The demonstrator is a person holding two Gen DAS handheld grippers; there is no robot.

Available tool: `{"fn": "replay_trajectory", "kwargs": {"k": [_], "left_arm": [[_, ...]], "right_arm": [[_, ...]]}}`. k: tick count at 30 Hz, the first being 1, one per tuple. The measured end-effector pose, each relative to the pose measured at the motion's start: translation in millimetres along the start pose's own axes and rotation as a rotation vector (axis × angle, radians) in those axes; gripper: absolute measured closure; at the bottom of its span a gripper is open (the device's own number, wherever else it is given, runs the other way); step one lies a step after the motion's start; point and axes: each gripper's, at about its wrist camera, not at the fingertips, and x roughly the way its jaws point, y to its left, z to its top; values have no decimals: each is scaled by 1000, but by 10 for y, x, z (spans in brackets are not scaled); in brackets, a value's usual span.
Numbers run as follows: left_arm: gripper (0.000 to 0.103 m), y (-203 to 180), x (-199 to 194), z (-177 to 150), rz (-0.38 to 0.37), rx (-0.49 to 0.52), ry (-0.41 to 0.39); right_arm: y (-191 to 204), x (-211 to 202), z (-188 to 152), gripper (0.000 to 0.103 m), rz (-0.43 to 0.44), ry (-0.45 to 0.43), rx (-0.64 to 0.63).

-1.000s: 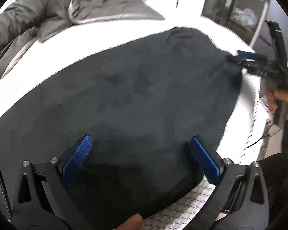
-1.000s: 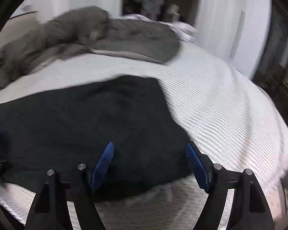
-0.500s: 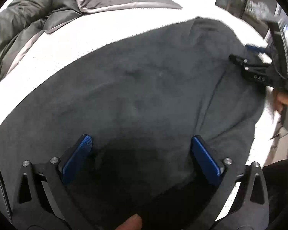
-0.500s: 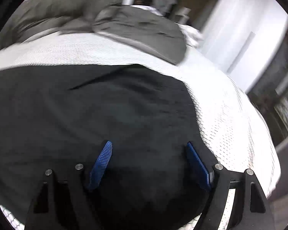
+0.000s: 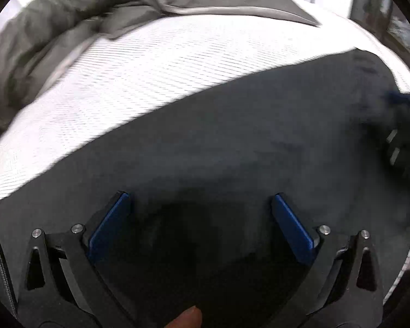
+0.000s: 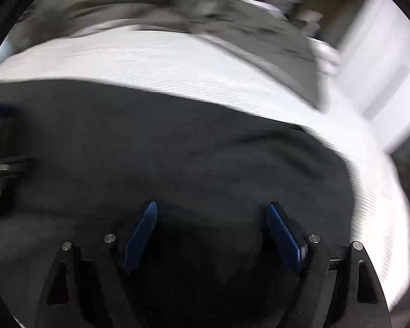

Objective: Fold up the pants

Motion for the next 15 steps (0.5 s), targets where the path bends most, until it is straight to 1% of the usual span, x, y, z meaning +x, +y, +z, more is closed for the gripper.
{"fn": "replay_trajectory", "kwargs": {"k": [1,2,3,4,5,6,7,8,9,10,11,12,13,14,15], "left_arm": [[0,67,5,-7,33,-11,-4],[0,142,18,-20,49,-34,-3],[0,243,39,-31,37,-67,5],[0,304,51,-36,15,-91,14],[0,352,44,-34,-11,-111,19],[1,384,4,-35,-25,-129,6],[1,391,-62,-23,-28,-137,-18],[1,389,-135,8,-36,-142,-51],[1,370,-203,57,-50,-144,-84],[1,348,-215,131,-56,-144,-100],[1,329,-222,203,-53,-141,-107],[1,319,-183,299,-37,-132,-103],[1,289,-138,341,-25,-124,-96],[1,257,-78,370,-23,-118,-83],[1,203,13,359,-30,-118,-54]], "right_arm": [[-203,52,-21,20,-109,11,52],[-400,126,-39,20,-186,27,114],[-571,178,-82,20,-187,38,182],[-716,210,-125,20,-114,38,252],[-799,220,-147,20,-52,39,291],[-821,195,-147,20,-47,37,288],[-806,145,-119,20,-67,29,266],[-750,70,-73,20,-97,9,243],[-703,1,-45,20,-103,-19,230],[-624,-85,49,20,-68,-58,220],[-570,-158,64,18,-23,-80,215],[-473,-193,158,18,52,-103,206],[-422,-201,206,18,108,-115,197],[-280,-171,308,18,165,-118,174],[-135,-164,368,18,199,-116,145]]}}
